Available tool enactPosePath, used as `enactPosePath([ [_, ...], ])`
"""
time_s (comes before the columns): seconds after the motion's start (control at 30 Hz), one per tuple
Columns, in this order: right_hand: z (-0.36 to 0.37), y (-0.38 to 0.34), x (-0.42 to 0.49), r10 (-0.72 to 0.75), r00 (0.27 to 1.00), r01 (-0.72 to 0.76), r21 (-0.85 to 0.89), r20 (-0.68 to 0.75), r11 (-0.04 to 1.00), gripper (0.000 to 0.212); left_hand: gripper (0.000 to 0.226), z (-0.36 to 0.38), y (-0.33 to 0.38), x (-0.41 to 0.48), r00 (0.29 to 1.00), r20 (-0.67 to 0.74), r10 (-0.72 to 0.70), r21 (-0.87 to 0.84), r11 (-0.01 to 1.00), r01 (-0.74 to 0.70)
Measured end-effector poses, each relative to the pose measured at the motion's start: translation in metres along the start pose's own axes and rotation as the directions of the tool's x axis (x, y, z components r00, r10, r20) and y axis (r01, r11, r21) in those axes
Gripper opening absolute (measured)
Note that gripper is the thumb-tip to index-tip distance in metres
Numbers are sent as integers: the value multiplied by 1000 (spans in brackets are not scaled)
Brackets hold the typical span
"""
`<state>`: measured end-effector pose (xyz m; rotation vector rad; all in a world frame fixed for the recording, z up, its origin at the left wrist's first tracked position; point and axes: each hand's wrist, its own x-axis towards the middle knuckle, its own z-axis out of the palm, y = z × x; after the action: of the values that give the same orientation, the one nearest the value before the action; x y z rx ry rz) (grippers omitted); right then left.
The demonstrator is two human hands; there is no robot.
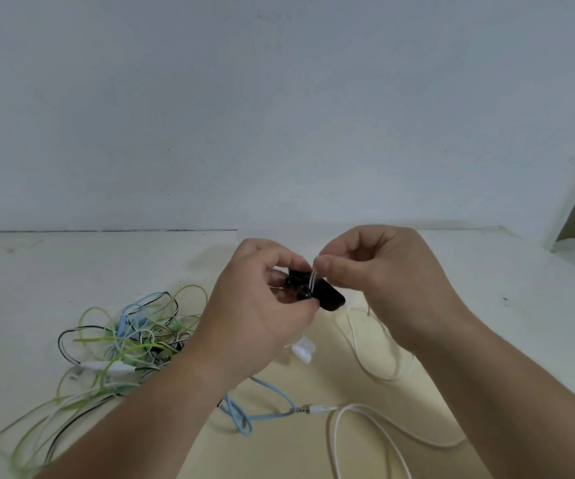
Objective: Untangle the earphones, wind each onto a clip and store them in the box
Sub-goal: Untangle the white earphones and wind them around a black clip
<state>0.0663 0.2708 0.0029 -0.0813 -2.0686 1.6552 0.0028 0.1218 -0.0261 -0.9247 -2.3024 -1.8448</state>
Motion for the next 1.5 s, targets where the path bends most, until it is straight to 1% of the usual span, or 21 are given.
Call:
enactPosePath([
  [0.1,-11,-2,6,71,996,-62,181,-47,982,9,29,-1,1,-4,976,205,-75,-16,997,80],
  [0.17,-19,-1,10,110,990,-84,262,-87,961,8,28,-1,2,-5,951,283,-126,-18,990,137],
  [0.23,-22,1,13,131,984,-95,265,-123,959,7,26,-3,1,-4,949,283,-138,-21,988,150],
  [0.3,-21,4,14,147,980,-111,247,-133,963,8,27,-5,0,-2,951,285,-118,-24,991,130],
  [0.4,-18,6,13,169,981,-142,237,-96,961,10,35,-4,-1,-1,965,256,-65,-60,995,83],
  [0.47,-18,6,13,189,979,-163,266,-72,950,11,34,-3,0,-1,978,209,-25,-83,996,43],
  [0.53,-19,7,13,200,978,-173,299,-62,938,10,35,-5,1,1,982,191,10,-109,994,11],
  [0.7,-18,6,14,166,985,-144,315,-44,938,10,27,-6,2,-1,965,252,78,-232,973,-18],
  [0.77,-18,6,13,148,989,-132,323,-27,937,10,26,-5,1,-1,968,233,96,-230,972,-41],
  [0.87,-17,5,12,129,992,-119,380,-2,917,11,34,-3,-1,-1,969,216,116,-188,979,-75],
  [0.93,-17,4,12,101,995,-98,400,14,911,12,35,1,-1,-1,975,196,101,-174,983,-67],
  [1.03,-16,3,13,65,998,-63,402,10,914,13,34,2,-2,-2,979,187,84,-168,984,-52],
  [1.1,-16,5,14,72,997,-62,382,-10,922,13,34,1,-2,-1,975,203,89,-185,981,-51],
  [1.17,-17,8,15,110,993,-94,317,-31,944,15,35,-1,-2,-1,973,209,93,-212,976,-48],
  [1.27,-20,14,18,196,980,-185,175,-44,967,19,37,-1,-2,-1,972,213,97,-214,976,-50],
  [1.37,-23,16,20,232,973,-230,83,-14,970,23,38,-2,-3,0,973,209,99,-201,978,-57],
  [1.43,-28,13,21,233,972,-232,93,5,968,21,38,-3,-3,0,973,209,96,-203,978,-53],
  [1.5,-34,8,21,220,973,-226,108,69,968,14,38,-4,-3,1,972,212,98,-211,976,-53],
])
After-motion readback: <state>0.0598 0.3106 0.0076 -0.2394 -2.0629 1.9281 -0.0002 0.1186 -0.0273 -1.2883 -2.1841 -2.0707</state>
